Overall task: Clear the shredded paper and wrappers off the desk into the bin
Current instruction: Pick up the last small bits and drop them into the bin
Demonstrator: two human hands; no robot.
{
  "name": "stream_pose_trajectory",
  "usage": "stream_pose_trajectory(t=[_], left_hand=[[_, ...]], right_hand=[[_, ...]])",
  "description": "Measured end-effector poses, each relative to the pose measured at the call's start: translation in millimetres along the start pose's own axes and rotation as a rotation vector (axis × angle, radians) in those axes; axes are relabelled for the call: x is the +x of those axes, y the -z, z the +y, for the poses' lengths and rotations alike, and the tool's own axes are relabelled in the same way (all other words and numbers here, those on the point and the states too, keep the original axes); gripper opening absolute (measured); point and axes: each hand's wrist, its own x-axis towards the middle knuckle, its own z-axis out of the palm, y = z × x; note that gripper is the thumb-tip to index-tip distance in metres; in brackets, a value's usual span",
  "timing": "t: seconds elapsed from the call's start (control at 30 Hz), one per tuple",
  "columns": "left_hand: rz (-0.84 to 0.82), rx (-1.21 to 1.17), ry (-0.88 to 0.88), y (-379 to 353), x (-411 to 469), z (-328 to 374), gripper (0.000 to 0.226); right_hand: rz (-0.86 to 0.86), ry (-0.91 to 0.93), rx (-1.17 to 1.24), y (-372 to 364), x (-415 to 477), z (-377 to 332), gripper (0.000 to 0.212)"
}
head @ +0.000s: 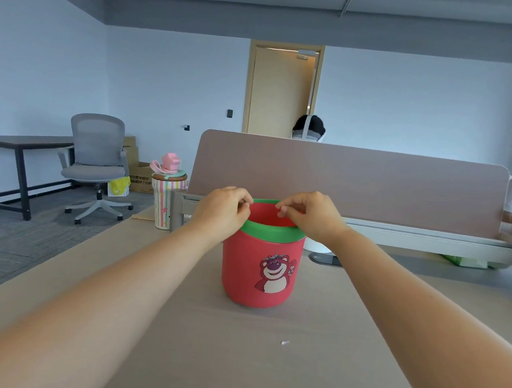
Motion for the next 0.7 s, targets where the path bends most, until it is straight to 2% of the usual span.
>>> stream_pose_trajectory(t=[0.13, 0.2, 0.23, 0.27, 0.33, 0.4, 0.47, 0.53, 0.7], left_hand=[[0.194, -0.006, -0.242, -2, -28, 22, 0.023], [0.228, -0.048, -0.343, -13, -52, 33, 0.028], [0.196, -0.074, -0.343, -22, -65, 38, 0.029], [0.118, -0.100, -0.310, -33, -78, 42, 0.028], [-0.209, -0.096, -0.167, -57, -103, 47, 0.034], [-0.623, -0.030, -0.009, -80, -127, 50, 0.065], [-0.851, 0.082, 0.056, -97, -144, 55, 0.081], [-0.895, 0.153, 0.028, -108, -154, 66, 0.085], [-0.942, 0.086, -0.130, -118, -170, 123, 0.088]], right_hand=[[0.158, 0.007, -0.019, 12, -34, 12, 0.020], [0.196, -0.038, 0.013, 15, -59, 24, 0.021], [0.195, -0.074, 0.025, 15, -72, 32, 0.021], [0.186, -0.108, 0.022, 15, -86, 39, 0.020], [0.141, -0.165, -0.016, 14, -114, 56, 0.020], [0.081, -0.224, -0.063, 15, -143, 70, 0.021], [0.032, -0.282, -0.097, 20, -170, 82, 0.023], [0.016, -0.322, -0.122, 29, -193, 90, 0.024], [0.026, -0.410, -0.153, 51, -237, 103, 0.024]])
